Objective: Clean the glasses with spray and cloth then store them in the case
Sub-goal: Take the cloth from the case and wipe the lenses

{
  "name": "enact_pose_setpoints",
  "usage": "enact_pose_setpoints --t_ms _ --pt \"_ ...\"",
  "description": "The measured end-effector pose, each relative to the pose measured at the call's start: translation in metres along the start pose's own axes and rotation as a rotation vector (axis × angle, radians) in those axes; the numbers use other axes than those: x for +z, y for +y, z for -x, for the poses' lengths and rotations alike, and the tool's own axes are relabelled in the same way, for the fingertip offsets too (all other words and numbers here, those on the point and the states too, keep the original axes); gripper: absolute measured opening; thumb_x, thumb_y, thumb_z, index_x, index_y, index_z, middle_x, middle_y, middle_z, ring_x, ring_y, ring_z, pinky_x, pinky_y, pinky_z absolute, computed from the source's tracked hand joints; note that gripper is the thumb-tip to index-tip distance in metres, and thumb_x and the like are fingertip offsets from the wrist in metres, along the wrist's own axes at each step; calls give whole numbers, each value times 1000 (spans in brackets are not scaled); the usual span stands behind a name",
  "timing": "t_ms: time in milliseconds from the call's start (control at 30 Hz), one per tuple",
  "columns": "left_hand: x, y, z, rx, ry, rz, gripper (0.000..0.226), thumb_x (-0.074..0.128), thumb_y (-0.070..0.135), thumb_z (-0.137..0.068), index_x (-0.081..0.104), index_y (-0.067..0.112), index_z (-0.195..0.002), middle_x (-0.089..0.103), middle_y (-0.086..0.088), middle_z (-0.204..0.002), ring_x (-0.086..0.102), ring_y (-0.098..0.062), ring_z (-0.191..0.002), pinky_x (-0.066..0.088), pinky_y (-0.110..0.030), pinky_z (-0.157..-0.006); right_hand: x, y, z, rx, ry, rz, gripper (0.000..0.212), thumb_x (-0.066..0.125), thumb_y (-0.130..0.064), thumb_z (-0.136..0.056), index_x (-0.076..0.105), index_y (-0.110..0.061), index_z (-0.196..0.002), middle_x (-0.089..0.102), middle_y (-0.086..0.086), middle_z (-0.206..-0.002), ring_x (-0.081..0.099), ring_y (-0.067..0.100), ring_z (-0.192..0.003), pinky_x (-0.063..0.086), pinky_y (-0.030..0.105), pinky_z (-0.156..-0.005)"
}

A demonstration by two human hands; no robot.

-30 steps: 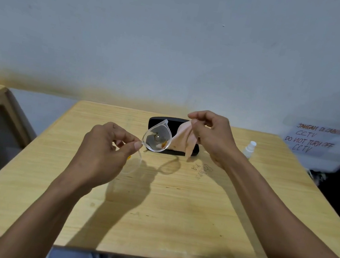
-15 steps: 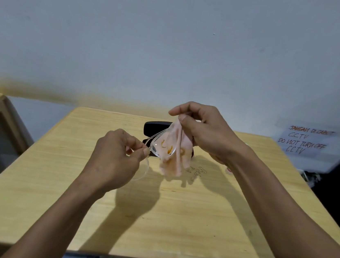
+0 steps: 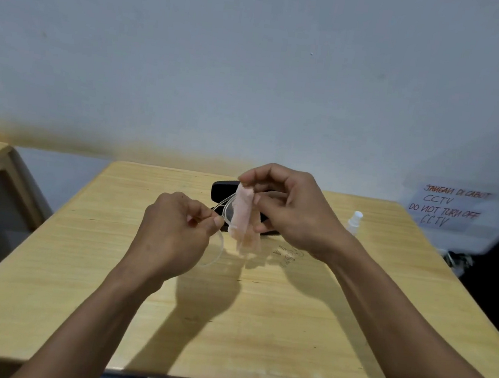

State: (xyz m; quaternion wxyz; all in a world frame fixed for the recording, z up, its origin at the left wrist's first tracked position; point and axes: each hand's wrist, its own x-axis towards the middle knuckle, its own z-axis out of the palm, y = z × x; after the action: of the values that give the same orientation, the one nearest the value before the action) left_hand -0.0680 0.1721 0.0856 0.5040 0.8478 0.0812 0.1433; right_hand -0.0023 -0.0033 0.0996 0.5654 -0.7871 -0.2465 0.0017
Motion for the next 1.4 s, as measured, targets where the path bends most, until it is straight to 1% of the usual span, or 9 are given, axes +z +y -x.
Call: enact_pose_setpoints --t_ms 133,267,467,700,767,867,1033,1167,1400 --pt "1 -1 -1 -9 -13 34 17 75 23 -84 74 23 -67 61 7 -78 59 -16 -78 45 -30 -68 8 14 2 -124 91 72 15 75 -10 -87 74 -19 -99 73 -8 -96 73 12 -91 62 37 -72" --pt "1 -1 -2 -10 -13 59 13 75 22 -84 76 19 -71 61 4 -82 59 -16 -80 44 -29 -68 16 29 4 -234 213 147 15 79 -14 -84 79 -21 -98 65 -5 -109 70 13 -94 53 25 -75" --pt "0 -2 0 3 -11 79 17 74 19 -85 75 19 -68 61 0 -74 56 -14 -72 47 -30 -68 22 37 11 -206 206 83 17 71 -24 -90 79 -28 -105 54 -8 -132 63 12 -116 52 20 -71" --pt "4 -5 0 16 -8 96 13 75 20 -84 76 20 -71 62 4 -80 58 -12 -76 45 -28 -66 32 40 13 -111 315 -138 14 81 -22 -83 80 -23 -97 72 -4 -112 72 18 -100 60 43 -84" --pt "5 -7 0 17 1 100 14 75 20 -84 75 22 -70 63 3 -84 59 -13 -77 46 -29 -67 32 36 16 -64 303 -208 16 82 -19 -83 79 -19 -98 77 -4 -100 74 15 -80 62 42 -77" --pt "5 -7 0 11 12 97 11 75 21 -84 75 21 -73 63 2 -87 59 -12 -76 44 -29 -66 33 34 18 -21 312 -213 16 82 -21 -82 79 -20 -98 76 -11 -81 56 6 -52 55 33 -64" --pt "6 -8 -2 15 21 83 9 75 22 -84 76 20 -75 62 4 -87 57 -13 -74 43 -29 -67 34 33 18 11 288 -309 21 81 -12 -83 77 -14 -104 79 -1 -92 76 14 -81 62 39 -80" --pt "7 -7 -2 27 19 68 11 75 23 -85 75 18 -75 60 5 -85 54 -11 -70 42 -29 -66 35 36 16 31 266 -347 28 84 -9 -78 75 -19 -103 78 2 -105 73 19 -104 59 48 -91" --pt "6 -8 -2 36 12 67 13 74 23 -86 76 18 -74 58 9 -80 46 -7 -60 38 -28 -63 36 33 15 72 221 -540 30 81 1 -77 72 -15 -100 77 10 -86 73 23 -78 59 37 -75"
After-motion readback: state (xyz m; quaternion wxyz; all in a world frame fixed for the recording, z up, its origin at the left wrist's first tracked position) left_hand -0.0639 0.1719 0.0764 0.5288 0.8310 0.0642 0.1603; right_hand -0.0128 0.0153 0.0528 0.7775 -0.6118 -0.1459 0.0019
